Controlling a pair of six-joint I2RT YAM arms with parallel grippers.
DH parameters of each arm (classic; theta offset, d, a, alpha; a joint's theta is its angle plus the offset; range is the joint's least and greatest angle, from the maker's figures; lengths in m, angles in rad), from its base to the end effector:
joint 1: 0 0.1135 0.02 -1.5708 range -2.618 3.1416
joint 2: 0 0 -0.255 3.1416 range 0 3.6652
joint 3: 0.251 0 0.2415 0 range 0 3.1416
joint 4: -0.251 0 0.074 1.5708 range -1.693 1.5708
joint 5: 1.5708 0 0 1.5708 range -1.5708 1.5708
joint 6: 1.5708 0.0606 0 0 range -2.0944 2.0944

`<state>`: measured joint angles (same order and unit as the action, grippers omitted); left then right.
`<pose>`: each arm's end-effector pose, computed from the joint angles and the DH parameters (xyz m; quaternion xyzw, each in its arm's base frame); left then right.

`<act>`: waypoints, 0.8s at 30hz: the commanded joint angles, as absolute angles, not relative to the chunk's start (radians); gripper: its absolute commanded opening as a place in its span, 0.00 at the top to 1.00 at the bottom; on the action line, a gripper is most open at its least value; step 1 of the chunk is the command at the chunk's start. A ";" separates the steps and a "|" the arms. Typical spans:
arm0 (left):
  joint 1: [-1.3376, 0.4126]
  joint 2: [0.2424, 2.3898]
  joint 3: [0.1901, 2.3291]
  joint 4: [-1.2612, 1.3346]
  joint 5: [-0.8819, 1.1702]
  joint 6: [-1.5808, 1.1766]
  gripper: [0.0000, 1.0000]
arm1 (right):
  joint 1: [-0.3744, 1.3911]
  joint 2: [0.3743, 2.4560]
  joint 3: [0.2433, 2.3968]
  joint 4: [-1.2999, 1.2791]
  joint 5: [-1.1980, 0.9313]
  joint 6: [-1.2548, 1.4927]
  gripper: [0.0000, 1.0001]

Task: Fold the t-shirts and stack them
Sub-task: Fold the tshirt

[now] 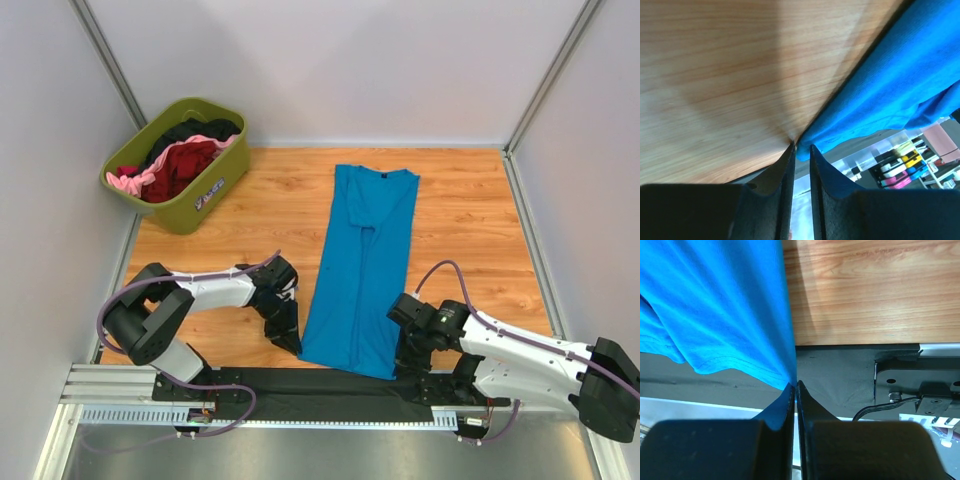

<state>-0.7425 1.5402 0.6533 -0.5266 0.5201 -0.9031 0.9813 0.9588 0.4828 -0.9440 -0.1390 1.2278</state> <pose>0.1464 -0.1752 0.0999 0.0571 -0.9619 0.2300 0.1363 0.0648 0.1119 0.1358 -0.1171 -0.9878 -0.0983 0.0281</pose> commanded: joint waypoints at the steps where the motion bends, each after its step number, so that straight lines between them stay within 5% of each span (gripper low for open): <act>1: -0.767 1.546 0.666 -0.495 0.514 -0.943 0.76 | 0.988 0.948 0.495 -0.960 -0.132 1.252 1.00; 10: -0.796 1.560 0.696 -0.572 0.448 -0.939 0.69 | 0.988 0.936 0.491 -0.969 -0.130 1.253 1.00; 15: -0.808 1.571 0.706 -0.565 0.454 -0.943 0.80 | 0.986 0.939 0.502 -0.974 -0.126 1.253 1.00; 18: -0.807 1.560 0.726 -0.581 0.454 -0.945 0.99 | 0.988 0.957 0.511 -0.971 -0.124 1.256 1.00; 24: -0.807 1.549 0.764 -0.611 0.472 -0.968 1.00 | 0.988 1.031 0.567 -0.966 -0.103 1.227 1.00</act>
<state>-0.8009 1.5627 0.7197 -0.5907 0.4686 -0.9447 0.9813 1.0039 0.5026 -0.9543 -0.1303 1.2335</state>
